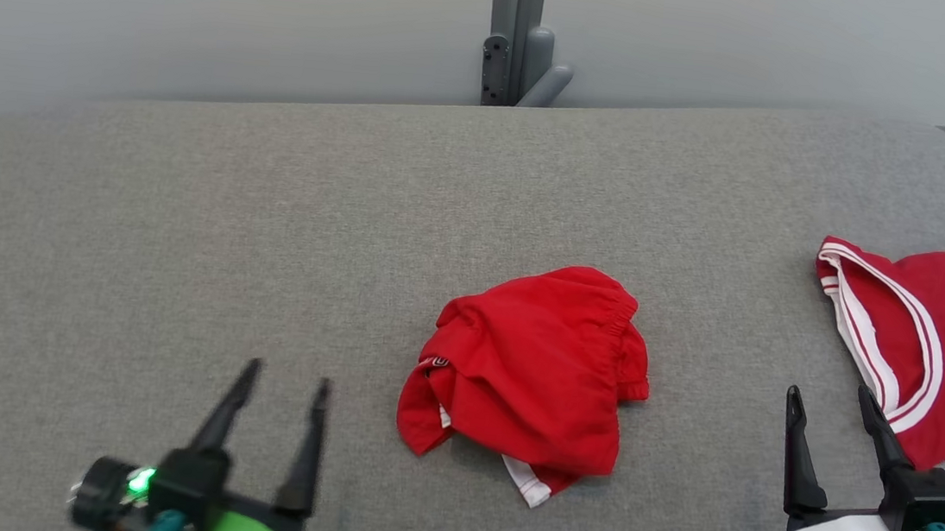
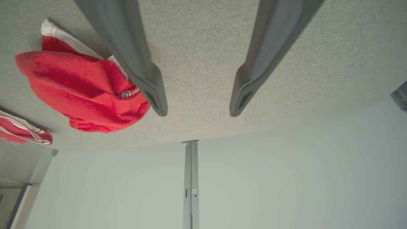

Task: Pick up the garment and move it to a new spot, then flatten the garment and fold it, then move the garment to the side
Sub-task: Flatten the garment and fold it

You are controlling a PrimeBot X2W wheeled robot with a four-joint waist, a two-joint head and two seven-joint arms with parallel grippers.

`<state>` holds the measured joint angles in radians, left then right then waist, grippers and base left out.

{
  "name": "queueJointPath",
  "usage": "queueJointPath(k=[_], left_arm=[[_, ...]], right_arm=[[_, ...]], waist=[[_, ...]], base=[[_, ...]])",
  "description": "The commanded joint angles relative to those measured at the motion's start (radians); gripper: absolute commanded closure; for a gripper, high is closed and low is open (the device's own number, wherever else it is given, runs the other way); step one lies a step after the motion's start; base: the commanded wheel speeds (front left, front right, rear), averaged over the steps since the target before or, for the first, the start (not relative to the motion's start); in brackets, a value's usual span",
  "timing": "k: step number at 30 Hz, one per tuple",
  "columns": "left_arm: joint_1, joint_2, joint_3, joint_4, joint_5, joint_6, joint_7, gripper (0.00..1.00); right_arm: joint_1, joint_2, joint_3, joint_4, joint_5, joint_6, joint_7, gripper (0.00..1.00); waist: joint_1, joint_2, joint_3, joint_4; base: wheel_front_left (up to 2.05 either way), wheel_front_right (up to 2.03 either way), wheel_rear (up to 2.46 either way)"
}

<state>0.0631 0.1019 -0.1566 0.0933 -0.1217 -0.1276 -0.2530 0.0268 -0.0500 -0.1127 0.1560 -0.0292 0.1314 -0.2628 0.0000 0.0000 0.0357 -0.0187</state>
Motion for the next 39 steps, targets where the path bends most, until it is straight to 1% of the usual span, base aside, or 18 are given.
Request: queueJointPath(k=[1, 6, 10, 14, 16, 19, 25, 26, 27, 28, 29, 30, 32, 34, 35, 36, 38, 39], left_arm=[[-0.026, 0.008, -0.031, -0.010, -0.003, -0.004, 0.011, 0.00], [-0.163, 0.090, -0.388, -0.086, -0.048, -0.002, 0.150, 0.00], [-0.279, 0.124, -0.560, -0.059, -0.087, -0.002, 0.229, 0.00], [-0.358, 0.135, -0.642, 0.038, -0.104, -0.002, 0.300, 0.00], [-0.395, 0.146, -0.651, 0.096, -0.075, 0.001, 0.332, 0.00], [-0.419, 0.152, -0.657, 0.166, -0.065, 0.008, 0.382, 0.00], [-0.454, 0.175, -0.655, 0.235, -0.065, 0.013, 0.436, 0.00], [-0.459, 0.177, -0.652, 0.241, -0.067, 0.013, 0.436, 0.02], [-0.462, 0.178, -0.651, 0.245, -0.072, 0.013, 0.435, 0.44], [-0.465, 0.177, -0.643, 0.244, -0.078, 0.016, 0.427, 0.58], [-0.468, 0.175, -0.640, 0.243, -0.083, 0.015, 0.426, 0.66], [-0.470, 0.172, -0.641, 0.236, -0.090, 0.013, 0.422, 0.82], [-0.474, 0.162, -0.630, 0.218, -0.119, 0.010, 0.411, 0.83], [-0.479, 0.147, -0.610, 0.189, -0.164, 0.008, 0.405, 0.96], [-0.481, 0.141, -0.599, 0.175, -0.187, 0.007, 0.404, 1.00], [-0.480, 0.132, -0.585, 0.160, -0.222, 0.005, 0.404, 1.00], [-0.466, 0.087, -0.535, 0.129, -0.332, 0.004, 0.396, 1.00], [-0.471, 0.076, -0.509, 0.115, -0.371, 0.003, 0.393, 1.00]], right_arm=[[-0.012, -0.001, -0.001, -0.005, -0.005, -0.002, -0.003, 0.00], [-0.038, -0.001, 0.001, -0.019, 0.010, -0.002, -0.003, 0.00], [-0.059, -0.001, 0.006, -0.019, 0.031, -0.002, -0.003, 0.00], [-0.076, -0.001, 0.006, -0.019, 0.056, -0.002, -0.003, 0.00], [-0.081, -0.001, -0.002, -0.014, 0.075, -0.002, -0.003, 0.00], [-0.081, -0.001, -0.016, -0.006, 0.094, -0.002, -0.003, 0.00], [-0.085, -0.001, -0.029, 0.002, 0.119, -0.002, -0.003, 0.00], [-0.087, -0.001, -0.030, 0.003, 0.121, -0.002, -0.003, 0.00], [-0.088, -0.001, -0.031, 0.003, 0.123, -0.002, -0.003, 0.00], [-0.090, -0.001, -0.033, 0.004, 0.125, -0.002, -0.003, 0.00], [-0.091, -0.001, -0.033, 0.005, 0.125, -0.002, -0.003, 0.00], [-0.091, -0.001, -0.036, 0.005, 0.124, -0.002, -0.003, 0.00], [-0.089, -0.001, -0.038, 0.006, 0.122, -0.002, -0.003, 0.00], [-0.079, -0.001, -0.032, 0.012, 0.113, -0.002, -0.003, 0.00], [-0.076, -0.001, -0.031, 0.014, 0.111, -0.002, -0.003, 0.00], [-0.074, -0.001, -0.028, 0.017, 0.108, -0.002, -0.003, 0.00], [-0.073, -0.001, -0.026, 0.021, 0.107, -0.002, -0.003, 0.00], [-0.073, -0.001, -0.024, 0.022, 0.106, -0.002, -0.003, 0.00]], waist=[[0.0000, 0.0000, 0.010, -0.022], [0.0000, 0.0000, 0.045, -0.080], [0.0000, 0.0000, 0.078, -0.136], [0.0000, 0.0000, 0.113, -0.193], [0.0000, 0.0000, 0.129, -0.217], [0.0000, 0.0000, 0.146, -0.242], [0.0000, 0.0000, 0.165, -0.256], [0.0000, 0.0000, 0.166, -0.256], [0.0000, 0.0000, 0.167, -0.254], [0.0000, 0.0000, 0.167, -0.252], [0.0000, 0.0000, 0.166, -0.249], [0.0000, 0.0000, 0.164, -0.245], [0.0000, 0.0000, 0.159, -0.235], [0.0000, 0.0000, 0.153, -0.222], [0.0000, 0.0000, 0.151, -0.216], [0.0000, 0.0000, 0.149, -0.210], [0.0000, 0.0000, 0.145, -0.200], [0.0000, 0.0000, 0.143, -0.196]], base=[[0.00, 0.00, 0.00], [0.00, 0.00, 0.00], [0.00, 0.00, 0.00], [0.00, 0.00, 0.00], [0.00, 0.00, 0.00], [0.00, 0.00, 0.00], [0.00, 0.00, 0.00], [0.00, 0.00, 0.00], [0.00, 0.00, 0.00], [0.00, 0.00, 0.00], [0.00, 0.00, 0.00], [0.00, 0.00, 0.00], [0.00, 0.00, 0.00], [0.00, 0.00, 0.00], [0.00, 0.00, 0.00], [0.00, 0.00, 0.00], [0.00, 0.00, 0.00], [0.00, 0.00, 0.00]])
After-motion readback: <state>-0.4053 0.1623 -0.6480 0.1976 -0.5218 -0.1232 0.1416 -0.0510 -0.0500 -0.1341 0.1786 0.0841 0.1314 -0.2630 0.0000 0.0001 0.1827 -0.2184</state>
